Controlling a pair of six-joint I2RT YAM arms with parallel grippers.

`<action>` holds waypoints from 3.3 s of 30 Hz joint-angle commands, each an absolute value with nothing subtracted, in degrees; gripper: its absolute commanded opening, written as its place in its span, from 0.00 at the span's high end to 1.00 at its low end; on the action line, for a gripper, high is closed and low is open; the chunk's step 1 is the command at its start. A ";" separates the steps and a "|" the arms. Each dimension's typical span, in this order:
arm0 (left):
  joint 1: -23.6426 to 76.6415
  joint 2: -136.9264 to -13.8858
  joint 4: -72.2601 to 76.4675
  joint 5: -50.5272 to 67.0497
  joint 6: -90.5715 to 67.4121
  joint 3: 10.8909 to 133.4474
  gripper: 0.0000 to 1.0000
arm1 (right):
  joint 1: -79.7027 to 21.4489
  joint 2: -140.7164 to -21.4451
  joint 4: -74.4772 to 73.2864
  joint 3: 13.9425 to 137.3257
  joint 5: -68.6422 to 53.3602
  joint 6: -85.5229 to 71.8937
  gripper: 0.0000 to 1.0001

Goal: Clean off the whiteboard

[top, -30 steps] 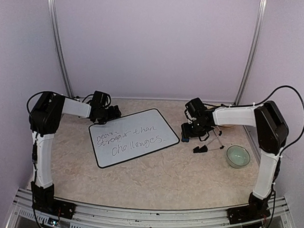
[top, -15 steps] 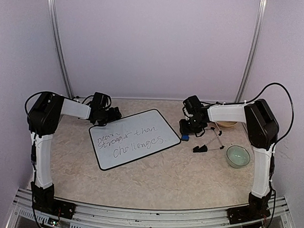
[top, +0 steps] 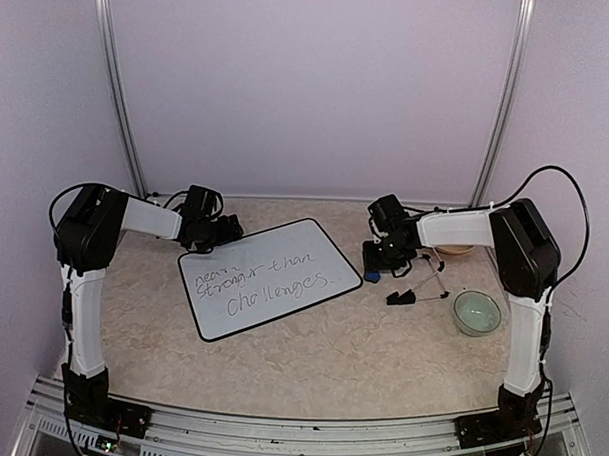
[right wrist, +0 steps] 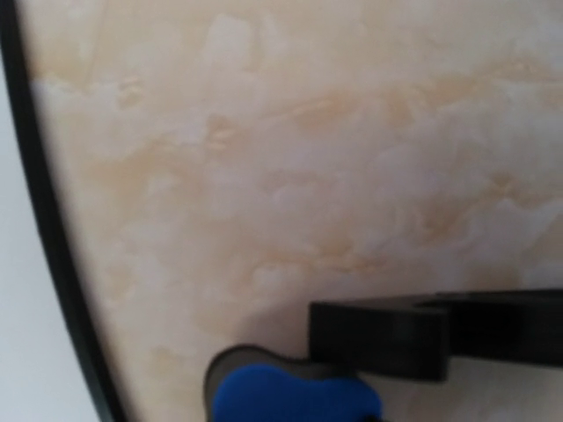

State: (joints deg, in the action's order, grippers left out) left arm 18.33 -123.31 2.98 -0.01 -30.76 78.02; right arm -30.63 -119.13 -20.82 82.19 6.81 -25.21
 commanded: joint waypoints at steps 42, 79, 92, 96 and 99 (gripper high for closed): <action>21.01 -123.87 -3.27 0.50 -32.01 74.83 0.07 | -33.46 -110.66 -22.79 72.58 5.49 -27.97 0.52; 21.44 -124.39 -2.90 0.61 -32.09 75.00 0.07 | -33.93 -115.85 -23.65 76.55 9.35 -28.38 0.50; 21.83 -124.22 -2.87 0.38 -31.64 74.29 0.07 | -33.93 -116.62 -26.24 80.30 12.15 -26.59 0.74; 22.74 -124.24 -2.41 0.37 -31.77 73.31 0.07 | -34.13 -112.71 -26.25 79.89 12.60 -24.05 0.74; 24.05 -123.35 -1.53 0.17 -32.06 71.73 0.07 | -34.97 -109.31 -24.64 79.79 10.80 -21.73 0.73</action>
